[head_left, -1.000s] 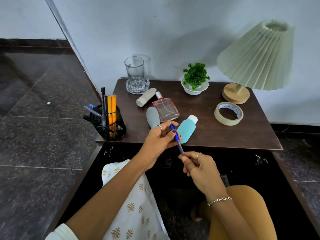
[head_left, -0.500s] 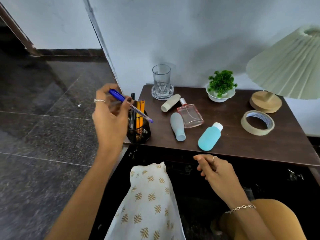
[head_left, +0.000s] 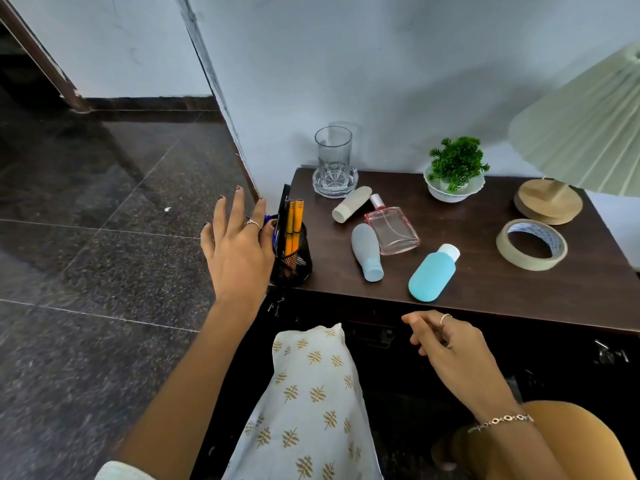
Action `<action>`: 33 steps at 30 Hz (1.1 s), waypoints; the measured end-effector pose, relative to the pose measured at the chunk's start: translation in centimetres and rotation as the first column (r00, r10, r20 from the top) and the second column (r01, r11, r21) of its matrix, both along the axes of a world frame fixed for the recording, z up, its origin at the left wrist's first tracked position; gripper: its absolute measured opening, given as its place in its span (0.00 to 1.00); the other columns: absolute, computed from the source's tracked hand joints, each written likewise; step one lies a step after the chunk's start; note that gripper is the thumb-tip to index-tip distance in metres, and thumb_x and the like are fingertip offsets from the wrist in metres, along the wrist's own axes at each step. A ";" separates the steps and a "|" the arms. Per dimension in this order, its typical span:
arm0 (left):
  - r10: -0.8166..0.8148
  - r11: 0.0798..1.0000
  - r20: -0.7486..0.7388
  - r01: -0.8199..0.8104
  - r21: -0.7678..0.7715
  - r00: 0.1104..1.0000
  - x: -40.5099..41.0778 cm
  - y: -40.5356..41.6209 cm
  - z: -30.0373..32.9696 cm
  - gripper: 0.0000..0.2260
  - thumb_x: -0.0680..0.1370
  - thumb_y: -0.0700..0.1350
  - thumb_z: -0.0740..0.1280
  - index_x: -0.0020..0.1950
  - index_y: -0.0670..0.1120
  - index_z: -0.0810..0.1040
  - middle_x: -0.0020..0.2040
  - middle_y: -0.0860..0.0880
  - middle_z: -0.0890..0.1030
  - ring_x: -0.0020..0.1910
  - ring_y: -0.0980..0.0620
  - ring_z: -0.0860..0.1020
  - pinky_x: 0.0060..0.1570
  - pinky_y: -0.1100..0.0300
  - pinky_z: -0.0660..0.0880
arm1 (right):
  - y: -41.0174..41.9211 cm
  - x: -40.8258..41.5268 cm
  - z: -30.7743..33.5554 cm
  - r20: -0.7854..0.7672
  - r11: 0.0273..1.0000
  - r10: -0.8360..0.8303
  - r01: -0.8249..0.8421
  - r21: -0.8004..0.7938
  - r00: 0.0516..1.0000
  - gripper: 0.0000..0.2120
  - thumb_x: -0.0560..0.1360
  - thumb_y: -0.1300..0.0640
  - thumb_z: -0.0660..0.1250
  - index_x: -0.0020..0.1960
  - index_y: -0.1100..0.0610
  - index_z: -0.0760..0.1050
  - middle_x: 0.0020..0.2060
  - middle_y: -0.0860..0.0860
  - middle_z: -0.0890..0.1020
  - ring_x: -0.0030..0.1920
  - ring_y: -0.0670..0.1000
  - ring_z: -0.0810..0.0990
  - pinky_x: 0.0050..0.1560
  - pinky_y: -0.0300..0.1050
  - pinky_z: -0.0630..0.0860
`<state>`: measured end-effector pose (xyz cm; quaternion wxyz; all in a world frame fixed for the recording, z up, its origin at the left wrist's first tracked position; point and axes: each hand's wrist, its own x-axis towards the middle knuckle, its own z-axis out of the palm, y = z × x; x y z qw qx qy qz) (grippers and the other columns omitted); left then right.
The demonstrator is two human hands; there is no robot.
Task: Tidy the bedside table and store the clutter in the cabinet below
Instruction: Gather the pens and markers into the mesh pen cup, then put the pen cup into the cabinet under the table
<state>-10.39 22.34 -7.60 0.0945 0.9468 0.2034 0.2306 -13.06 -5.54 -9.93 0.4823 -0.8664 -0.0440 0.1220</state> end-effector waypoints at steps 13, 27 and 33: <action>0.115 0.391 -0.100 -0.138 -0.910 0.988 -1.0 -0.4 -1.3 0.32 0.70 0.57 0.72 0.69 0.48 0.67 0.66 0.47 0.75 0.63 0.46 0.75 0.63 0.47 0.73 | 0.4 0.1 -0.2 0.023 0.999 0.038 -0.037 -0.032 0.999 0.08 0.77 0.51 0.61 0.48 0.50 0.79 0.35 0.46 0.81 0.38 0.46 0.80 0.39 0.32 0.74; 0.030 0.232 -0.115 -0.119 -0.966 0.993 -3.7 -2.4 1.6 0.10 0.78 0.34 0.56 0.57 0.40 0.72 0.51 0.40 0.80 0.37 0.40 0.84 0.32 0.59 0.81 | -0.5 -0.9 -0.2 -0.010 0.998 0.040 -0.040 -0.055 0.999 0.09 0.78 0.52 0.62 0.51 0.53 0.79 0.37 0.46 0.81 0.38 0.44 0.79 0.40 0.32 0.74; -0.310 0.229 -0.215 -0.146 -0.962 0.926 -8.6 -8.1 2.7 0.09 0.78 0.34 0.57 0.54 0.41 0.74 0.48 0.41 0.81 0.39 0.38 0.83 0.35 0.55 0.82 | -2.0 -3.6 -1.2 -0.127 0.996 -0.012 0.023 0.086 0.992 0.10 0.78 0.57 0.63 0.57 0.59 0.77 0.35 0.49 0.79 0.33 0.44 0.77 0.34 0.33 0.74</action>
